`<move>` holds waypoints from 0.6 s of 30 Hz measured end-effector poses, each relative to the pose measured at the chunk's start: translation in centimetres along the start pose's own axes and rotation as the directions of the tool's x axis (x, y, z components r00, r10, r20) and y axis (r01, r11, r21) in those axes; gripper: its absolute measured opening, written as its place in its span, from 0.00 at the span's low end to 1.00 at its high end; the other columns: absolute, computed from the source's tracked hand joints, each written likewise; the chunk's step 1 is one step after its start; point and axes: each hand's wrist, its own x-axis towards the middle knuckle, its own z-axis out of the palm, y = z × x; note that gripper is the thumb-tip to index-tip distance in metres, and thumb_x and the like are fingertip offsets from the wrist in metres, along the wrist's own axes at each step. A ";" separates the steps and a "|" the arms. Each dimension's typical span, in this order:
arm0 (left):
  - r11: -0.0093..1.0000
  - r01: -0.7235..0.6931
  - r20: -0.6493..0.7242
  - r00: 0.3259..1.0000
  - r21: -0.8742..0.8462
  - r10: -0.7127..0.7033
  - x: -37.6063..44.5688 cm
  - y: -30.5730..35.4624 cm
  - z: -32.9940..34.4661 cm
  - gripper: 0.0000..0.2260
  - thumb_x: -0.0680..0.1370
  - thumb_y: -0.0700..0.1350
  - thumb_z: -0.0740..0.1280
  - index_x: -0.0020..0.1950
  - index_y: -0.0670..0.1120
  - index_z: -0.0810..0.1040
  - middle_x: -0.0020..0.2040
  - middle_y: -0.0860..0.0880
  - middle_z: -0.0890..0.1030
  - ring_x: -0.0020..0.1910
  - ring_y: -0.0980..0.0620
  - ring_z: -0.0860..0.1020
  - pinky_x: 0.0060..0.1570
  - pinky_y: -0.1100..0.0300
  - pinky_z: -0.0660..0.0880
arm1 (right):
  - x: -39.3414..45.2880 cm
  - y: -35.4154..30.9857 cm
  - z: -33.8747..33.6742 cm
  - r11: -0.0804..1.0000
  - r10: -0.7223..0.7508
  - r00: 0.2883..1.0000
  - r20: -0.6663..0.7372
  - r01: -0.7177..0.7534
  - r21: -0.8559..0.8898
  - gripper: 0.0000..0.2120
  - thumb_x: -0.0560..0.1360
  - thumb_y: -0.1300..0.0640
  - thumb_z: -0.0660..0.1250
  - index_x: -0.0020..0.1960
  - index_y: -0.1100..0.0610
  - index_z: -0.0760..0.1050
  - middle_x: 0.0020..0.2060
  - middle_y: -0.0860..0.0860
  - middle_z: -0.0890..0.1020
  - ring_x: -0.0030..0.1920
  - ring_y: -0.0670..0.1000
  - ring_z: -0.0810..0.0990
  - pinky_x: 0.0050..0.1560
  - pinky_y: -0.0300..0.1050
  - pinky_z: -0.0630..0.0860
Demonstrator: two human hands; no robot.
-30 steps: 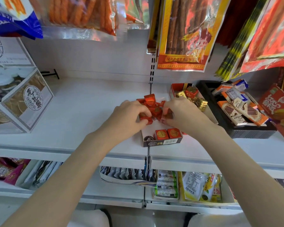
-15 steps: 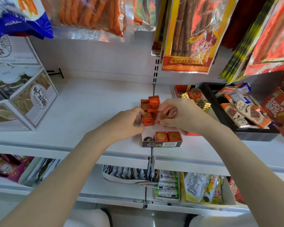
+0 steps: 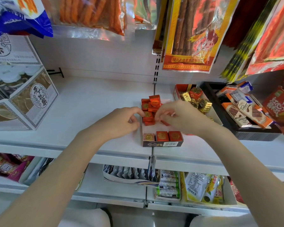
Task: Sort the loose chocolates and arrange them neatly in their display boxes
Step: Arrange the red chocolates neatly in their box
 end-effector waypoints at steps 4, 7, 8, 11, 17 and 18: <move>0.994 -0.069 -0.023 0.997 0.079 0.071 -0.2 0.6 0.3 0.09 0.78 0.45 0.60 0.55 0.53 0.78 0.43 0.56 0.71 0.42 0.58 0.71 0.44 0.64 0.66 | -0.1 1.6 -1.5 0.978 0.128 0.980 -0.152 -0.150 -0.147 0.11 0.76 0.61 0.61 0.56 0.54 0.77 0.54 0.50 0.80 0.53 0.49 0.77 0.51 0.36 0.70; 0.986 -0.080 0.054 0.996 0.148 0.072 -0.4 1.1 0.8 0.11 0.79 0.45 0.60 0.56 0.51 0.79 0.48 0.49 0.75 0.45 0.51 0.74 0.48 0.58 0.70 | 0.0 2.0 -0.9 0.945 0.145 0.982 -0.123 -0.174 -0.277 0.14 0.75 0.58 0.63 0.61 0.52 0.75 0.58 0.54 0.77 0.57 0.54 0.74 0.58 0.45 0.72; 0.985 -0.076 0.068 0.995 0.158 0.066 -0.5 1.3 0.8 0.11 0.79 0.45 0.59 0.55 0.50 0.80 0.48 0.46 0.76 0.46 0.47 0.75 0.49 0.55 0.71 | 0.1 1.9 -0.7 0.935 0.141 0.984 -0.111 -0.169 -0.312 0.16 0.75 0.57 0.64 0.63 0.51 0.73 0.58 0.54 0.75 0.59 0.54 0.72 0.60 0.47 0.72; 0.984 -0.076 0.094 0.994 0.163 0.062 -0.6 1.5 0.8 0.11 0.79 0.44 0.59 0.54 0.49 0.81 0.44 0.47 0.78 0.47 0.43 0.77 0.48 0.54 0.73 | 0.3 2.0 -0.4 0.927 0.142 0.974 -0.178 -0.193 -0.321 0.20 0.75 0.56 0.64 0.66 0.51 0.70 0.60 0.54 0.70 0.61 0.54 0.70 0.62 0.47 0.69; 0.986 -0.070 0.092 0.994 0.152 0.057 -0.6 1.5 0.9 0.12 0.79 0.44 0.58 0.54 0.50 0.80 0.39 0.55 0.73 0.47 0.45 0.77 0.48 0.55 0.73 | 0.7 2.3 0.1 0.889 0.161 0.967 -0.198 -0.229 -0.397 0.15 0.74 0.55 0.65 0.60 0.55 0.73 0.59 0.54 0.74 0.61 0.54 0.69 0.61 0.47 0.69; 0.986 -0.071 0.092 0.994 0.152 0.057 -0.6 1.5 0.9 0.11 0.79 0.44 0.58 0.54 0.50 0.80 0.40 0.54 0.74 0.47 0.45 0.77 0.49 0.54 0.72 | 0.8 2.2 0.1 0.895 0.165 0.967 -0.194 -0.229 -0.383 0.13 0.74 0.55 0.66 0.58 0.55 0.73 0.58 0.54 0.75 0.59 0.54 0.69 0.58 0.46 0.70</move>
